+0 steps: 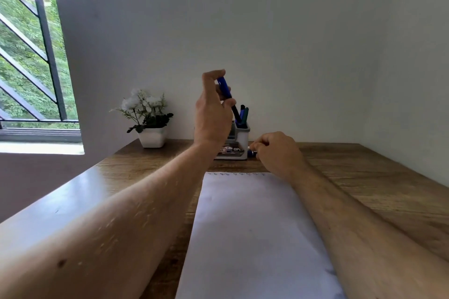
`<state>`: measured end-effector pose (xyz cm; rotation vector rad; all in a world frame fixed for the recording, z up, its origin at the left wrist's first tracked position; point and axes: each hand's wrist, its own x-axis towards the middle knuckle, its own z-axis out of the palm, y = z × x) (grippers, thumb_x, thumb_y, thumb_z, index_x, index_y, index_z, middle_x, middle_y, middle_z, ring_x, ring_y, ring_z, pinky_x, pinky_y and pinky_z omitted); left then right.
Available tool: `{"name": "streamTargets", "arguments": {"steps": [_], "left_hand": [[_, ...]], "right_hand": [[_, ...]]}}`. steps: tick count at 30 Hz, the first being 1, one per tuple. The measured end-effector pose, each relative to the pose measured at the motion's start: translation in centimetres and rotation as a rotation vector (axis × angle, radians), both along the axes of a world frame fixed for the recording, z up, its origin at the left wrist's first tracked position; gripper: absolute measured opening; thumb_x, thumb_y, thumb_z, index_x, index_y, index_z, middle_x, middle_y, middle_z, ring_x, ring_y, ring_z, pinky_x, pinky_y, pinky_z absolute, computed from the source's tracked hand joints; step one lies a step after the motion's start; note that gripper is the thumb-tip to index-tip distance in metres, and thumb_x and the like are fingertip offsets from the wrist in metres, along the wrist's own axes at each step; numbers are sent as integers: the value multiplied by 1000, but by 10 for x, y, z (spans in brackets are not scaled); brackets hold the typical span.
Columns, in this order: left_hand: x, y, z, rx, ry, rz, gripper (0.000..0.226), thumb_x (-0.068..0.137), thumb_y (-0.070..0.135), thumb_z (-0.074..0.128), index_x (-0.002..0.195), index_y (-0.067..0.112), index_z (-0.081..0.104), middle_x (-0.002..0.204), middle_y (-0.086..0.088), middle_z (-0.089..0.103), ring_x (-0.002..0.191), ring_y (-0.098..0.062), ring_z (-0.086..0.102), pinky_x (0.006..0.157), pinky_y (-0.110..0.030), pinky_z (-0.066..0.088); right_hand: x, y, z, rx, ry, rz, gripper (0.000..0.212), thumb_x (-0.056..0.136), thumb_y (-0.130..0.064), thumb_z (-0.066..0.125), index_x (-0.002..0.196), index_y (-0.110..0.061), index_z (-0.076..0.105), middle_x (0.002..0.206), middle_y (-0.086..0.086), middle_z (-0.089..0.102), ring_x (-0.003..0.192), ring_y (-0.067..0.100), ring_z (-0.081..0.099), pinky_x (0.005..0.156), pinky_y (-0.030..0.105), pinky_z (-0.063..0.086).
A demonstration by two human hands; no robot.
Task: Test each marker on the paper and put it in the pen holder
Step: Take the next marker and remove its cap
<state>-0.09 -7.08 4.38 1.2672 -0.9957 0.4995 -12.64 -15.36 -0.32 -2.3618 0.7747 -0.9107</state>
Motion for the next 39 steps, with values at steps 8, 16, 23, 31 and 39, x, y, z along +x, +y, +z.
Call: {"name": "streamTargets", "arguments": {"steps": [8,16,23,31,39], "left_hand": [[19,-26,-10,274,-25,29,61,89,2,67,138,26,41,106,-1,60,90,-16,65,76,-26,55],[27,-34,-22,502,23,81,77,91,13,69,155,32,28,95,-2,72,85,-10,67,72,-16,48],[15,-20,-29,572,48,161,85,74,52,79,145,19,44,113,-6,73,101,-18,69,80,-26,49],[-5,-9,-32,562,-171,265,37,86,37,74,111,17,55,104,-1,68,87,-14,65,77,-25,51],[-14,2,-23,781,-137,210,22,85,39,74,79,22,62,80,5,65,78,-11,63,72,-27,51]], "right_hand": [[4,4,3,-8,89,-25,21,98,-21,56,100,-16,76,101,2,73,80,11,62,56,19,41],[2,7,6,3,151,9,25,94,-16,55,104,-14,77,117,1,71,89,16,64,72,25,48],[-2,8,8,-6,176,-13,25,94,-17,54,105,-16,77,106,3,72,85,16,63,70,26,46],[-5,-1,6,-1,164,-93,20,92,-18,60,103,-15,76,99,6,73,83,18,64,73,30,53],[-4,-5,4,-11,193,-150,25,90,-19,64,112,-13,74,108,8,73,91,21,66,83,33,57]]}}
